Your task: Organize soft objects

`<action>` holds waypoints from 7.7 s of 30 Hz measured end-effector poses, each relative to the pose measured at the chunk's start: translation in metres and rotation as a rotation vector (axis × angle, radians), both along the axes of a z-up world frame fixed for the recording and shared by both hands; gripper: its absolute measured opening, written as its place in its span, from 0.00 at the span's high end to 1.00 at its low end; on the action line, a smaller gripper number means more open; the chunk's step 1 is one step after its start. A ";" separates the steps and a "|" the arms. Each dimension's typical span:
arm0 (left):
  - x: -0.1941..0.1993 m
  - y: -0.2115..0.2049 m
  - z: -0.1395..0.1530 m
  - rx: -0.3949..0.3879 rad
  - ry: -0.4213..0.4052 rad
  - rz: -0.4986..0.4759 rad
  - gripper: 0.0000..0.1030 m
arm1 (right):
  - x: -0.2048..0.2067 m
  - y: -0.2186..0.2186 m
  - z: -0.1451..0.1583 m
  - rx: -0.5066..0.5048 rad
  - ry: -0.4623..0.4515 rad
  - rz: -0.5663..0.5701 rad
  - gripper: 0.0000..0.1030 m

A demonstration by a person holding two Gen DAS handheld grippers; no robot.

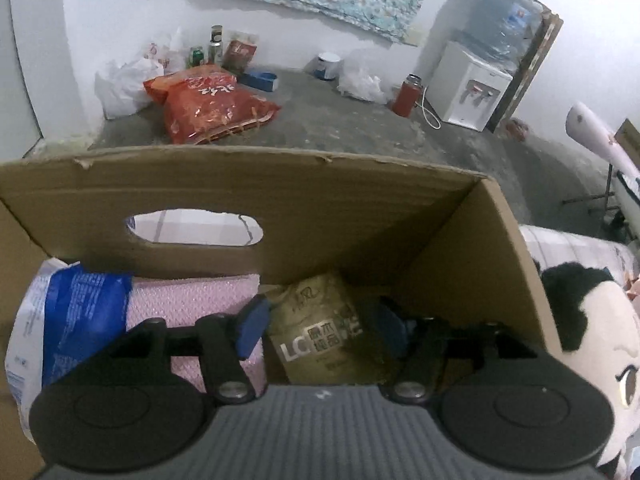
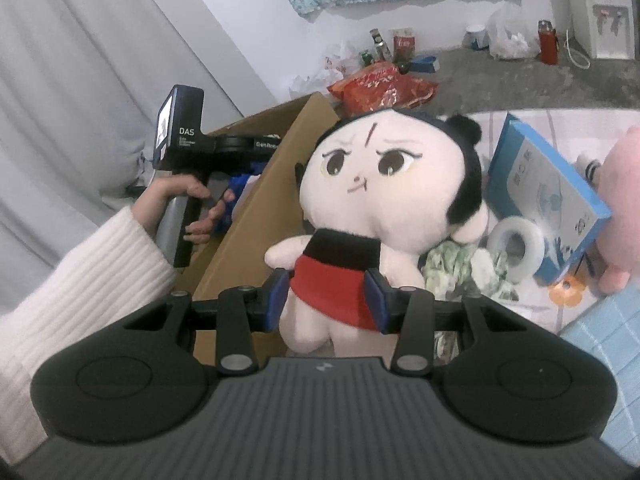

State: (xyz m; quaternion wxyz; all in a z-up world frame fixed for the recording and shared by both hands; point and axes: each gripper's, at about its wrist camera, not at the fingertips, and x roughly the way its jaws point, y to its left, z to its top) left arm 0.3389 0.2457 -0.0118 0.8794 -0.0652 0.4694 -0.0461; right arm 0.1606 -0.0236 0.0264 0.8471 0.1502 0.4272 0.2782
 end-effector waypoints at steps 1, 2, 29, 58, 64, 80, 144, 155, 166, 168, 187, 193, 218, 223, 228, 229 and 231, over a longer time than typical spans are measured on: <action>0.002 0.000 -0.001 0.012 0.001 -0.004 0.41 | 0.000 -0.001 -0.002 0.007 0.008 -0.002 0.60; 0.003 -0.001 -0.002 0.031 0.005 -0.008 0.44 | 0.000 -0.002 -0.004 0.014 0.014 -0.002 0.60; -0.094 -0.036 0.056 0.415 -0.059 -0.274 0.39 | -0.007 -0.028 -0.006 0.083 0.022 -0.018 0.59; -0.116 -0.022 0.012 -0.047 0.044 -0.223 0.83 | -0.011 -0.005 -0.023 0.011 0.070 0.032 0.59; -0.105 -0.014 0.014 -0.062 0.035 -0.119 0.57 | -0.014 -0.001 -0.019 0.017 0.062 0.041 0.58; -0.094 -0.032 0.002 0.006 0.042 -0.118 0.99 | -0.022 0.005 -0.017 0.004 0.071 0.063 0.57; -0.219 -0.280 0.028 0.064 -0.221 -0.289 0.30 | -0.093 -0.206 -0.046 -0.142 -0.145 -0.191 0.54; -0.192 -0.285 0.005 0.153 -0.187 -0.139 0.53 | -0.089 -0.207 -0.050 -0.124 -0.125 -0.204 0.52; -0.250 -0.258 0.032 0.108 -0.183 -0.173 0.54 | -0.093 -0.210 -0.049 -0.100 -0.116 -0.212 0.52; -0.263 -0.252 0.031 0.099 -0.189 -0.181 0.54 | -0.093 -0.210 -0.050 -0.105 -0.109 -0.217 0.52; -0.265 -0.233 0.005 -0.013 -0.270 -0.124 0.54 | -0.091 -0.210 -0.057 -0.157 -0.122 -0.223 0.52; -0.265 -0.232 -0.007 -0.027 -0.234 -0.130 0.54 | -0.087 -0.212 -0.059 -0.147 -0.115 -0.237 0.52; -0.279 -0.195 -0.009 -0.153 -0.179 -0.091 0.53 | -0.013 -0.131 -0.074 -0.365 -0.196 -0.040 0.47; -0.277 -0.194 -0.008 -0.172 -0.162 -0.070 0.53 | -0.020 -0.129 -0.081 -0.338 -0.186 -0.077 0.63; -0.279 -0.196 -0.008 -0.162 -0.169 -0.069 0.53 | -0.024 -0.151 -0.082 -0.201 -0.097 -0.109 0.86; -0.279 -0.197 -0.008 -0.156 -0.172 -0.071 0.53 | -0.026 -0.157 -0.085 -0.141 -0.062 -0.114 0.93; -0.278 -0.199 -0.009 -0.146 -0.175 -0.074 0.53 | -0.032 -0.171 -0.092 -0.026 0.006 -0.185 0.96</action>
